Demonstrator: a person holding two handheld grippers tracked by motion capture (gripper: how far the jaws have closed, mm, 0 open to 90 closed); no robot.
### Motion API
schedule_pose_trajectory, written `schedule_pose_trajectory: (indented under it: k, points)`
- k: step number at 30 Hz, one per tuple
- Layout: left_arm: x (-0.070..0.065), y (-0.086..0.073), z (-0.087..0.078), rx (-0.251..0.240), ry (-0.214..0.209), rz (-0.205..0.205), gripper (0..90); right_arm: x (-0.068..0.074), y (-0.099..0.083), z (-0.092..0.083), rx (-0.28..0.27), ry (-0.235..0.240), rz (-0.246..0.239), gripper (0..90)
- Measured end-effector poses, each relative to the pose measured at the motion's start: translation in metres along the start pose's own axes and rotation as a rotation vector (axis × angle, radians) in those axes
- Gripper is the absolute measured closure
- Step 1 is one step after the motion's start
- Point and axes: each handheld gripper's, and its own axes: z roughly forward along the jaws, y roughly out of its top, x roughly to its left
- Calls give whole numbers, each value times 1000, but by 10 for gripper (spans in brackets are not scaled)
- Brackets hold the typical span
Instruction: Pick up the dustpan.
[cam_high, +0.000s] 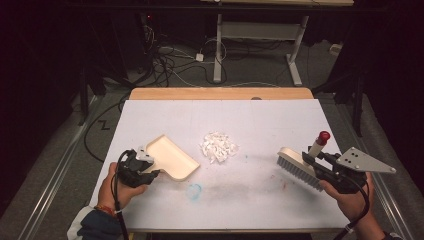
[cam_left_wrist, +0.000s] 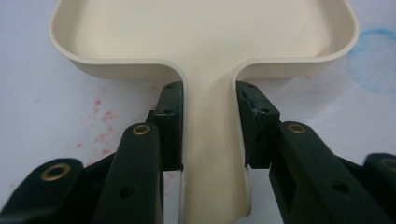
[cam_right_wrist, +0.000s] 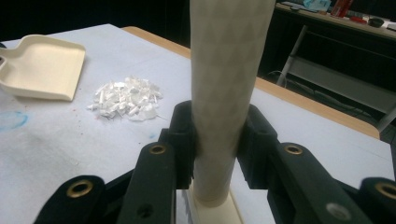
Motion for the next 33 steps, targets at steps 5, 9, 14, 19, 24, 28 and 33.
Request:
schedule_pose_trajectory:
  k: [5, 9, 14, 19, 24, 28, 33]
  points:
    - [-14, 2, 2, 9, -54, 44, 638, -2, -1, 1, -2, 0, 4, 708]
    - [-17, 2, 4, 8, -76, 49, 637, -3, -1, 3, 1, 2, 8, 708]
    - [-18, 1, 5, 6, -86, 43, 637, -2, -2, 6, 7, 7, 14, 708]
    - [-18, 1, 6, 3, -90, 43, 637, -3, -2, 7, 12, 3, 18, 708]
    - [-19, 0, 9, 11, -98, 58, 636, -3, -2, 10, 15, 0, 17, 708]
    - [-19, 0, 9, 18, -99, 61, 637, -3, -3, 12, 16, 8, 21, 708]
    - [-19, -1, 8, 21, -91, 68, 636, -4, -2, 18, 6, 31, 26, 708]
